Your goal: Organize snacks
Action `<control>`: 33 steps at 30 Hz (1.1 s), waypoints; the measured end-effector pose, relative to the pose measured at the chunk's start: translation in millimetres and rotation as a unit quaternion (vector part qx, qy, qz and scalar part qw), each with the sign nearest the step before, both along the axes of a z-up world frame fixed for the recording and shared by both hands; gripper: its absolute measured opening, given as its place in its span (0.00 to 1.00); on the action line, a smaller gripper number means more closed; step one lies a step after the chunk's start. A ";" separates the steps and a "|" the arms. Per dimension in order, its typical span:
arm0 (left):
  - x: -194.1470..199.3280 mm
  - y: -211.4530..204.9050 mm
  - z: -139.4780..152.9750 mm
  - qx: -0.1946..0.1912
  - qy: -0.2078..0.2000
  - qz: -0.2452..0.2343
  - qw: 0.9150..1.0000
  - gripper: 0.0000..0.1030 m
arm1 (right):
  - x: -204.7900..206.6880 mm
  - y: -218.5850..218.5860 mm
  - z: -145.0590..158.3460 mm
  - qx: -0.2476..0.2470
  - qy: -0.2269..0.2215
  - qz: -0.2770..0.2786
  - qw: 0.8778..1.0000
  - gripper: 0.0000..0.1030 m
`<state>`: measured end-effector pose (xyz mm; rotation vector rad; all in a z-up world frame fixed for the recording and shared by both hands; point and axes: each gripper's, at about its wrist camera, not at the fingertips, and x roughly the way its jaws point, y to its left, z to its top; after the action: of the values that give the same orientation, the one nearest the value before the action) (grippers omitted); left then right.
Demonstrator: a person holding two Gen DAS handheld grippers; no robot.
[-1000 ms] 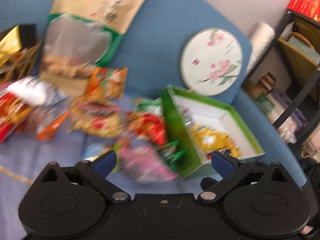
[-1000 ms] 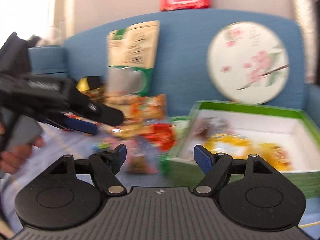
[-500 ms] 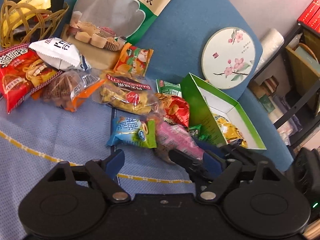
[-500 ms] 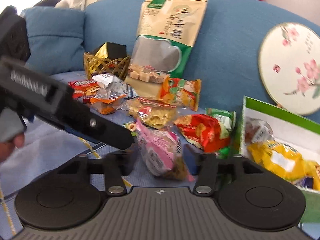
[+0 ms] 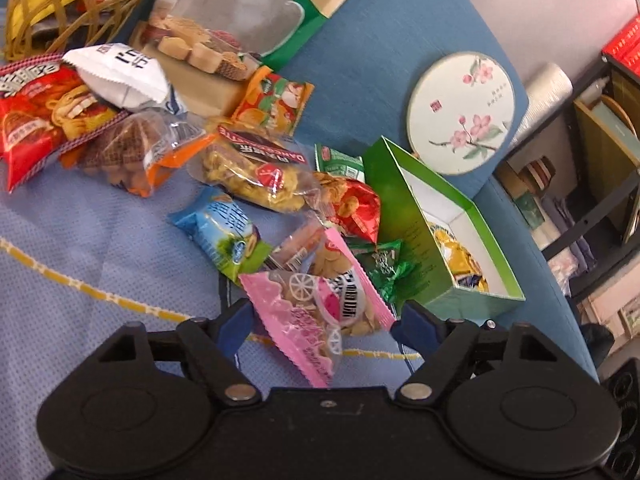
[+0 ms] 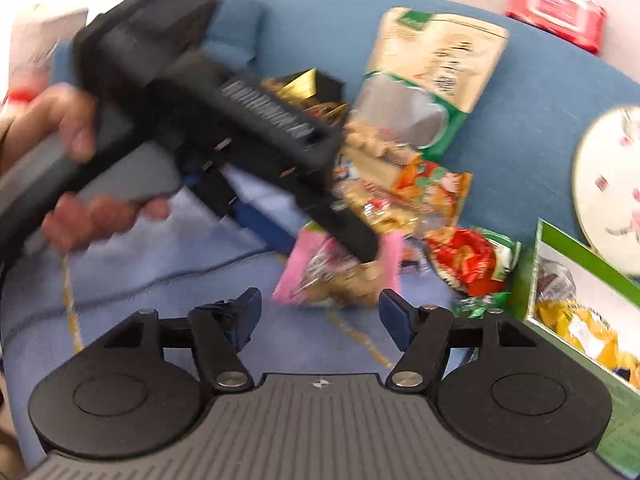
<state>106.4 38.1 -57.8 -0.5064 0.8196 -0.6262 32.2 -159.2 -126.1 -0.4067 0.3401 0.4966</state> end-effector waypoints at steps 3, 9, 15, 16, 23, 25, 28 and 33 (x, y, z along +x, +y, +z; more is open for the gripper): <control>2.4 4.0 -1.2 -0.015 0.007 0.012 1.000 0.96 | 17.1 -11.3 3.9 0.058 0.039 -0.028 0.997 1.00; 10.1 6.1 -4.1 -0.026 0.015 0.024 0.999 0.95 | 37.8 -25.7 6.7 0.125 0.081 -0.039 0.988 1.00; 14.6 -1.5 -7.4 -0.021 0.011 0.004 1.000 0.81 | 48.6 -23.2 -2.4 0.142 0.120 -0.060 0.981 1.00; 14.2 -2.3 -7.6 -0.021 0.010 -0.001 1.000 0.81 | 47.7 -23.8 -2.5 0.145 0.124 -0.057 0.980 1.00; 19.8 -17.8 -15.9 -0.007 0.004 -0.033 0.999 0.19 | 53.0 -15.2 -11.9 0.139 0.137 -0.054 0.979 0.80; 15.2 -18.9 -14.5 -0.007 -0.006 -0.030 1.000 0.18 | 50.2 -17.7 -8.0 0.143 0.135 -0.056 0.979 0.76; 7.2 -19.9 1.1 -0.018 -0.019 -0.028 0.999 0.18 | 35.9 -20.2 5.7 0.135 0.101 -0.046 0.985 0.74; 3.4 -37.3 37.7 -0.027 -0.072 -0.042 0.996 0.18 | 17.6 -36.6 33.8 0.141 0.037 -0.050 0.988 0.74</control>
<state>109.8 0.8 -20.1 -0.4725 0.6918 -0.7563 49.8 -195.8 -92.2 -0.0956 0.3537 0.4549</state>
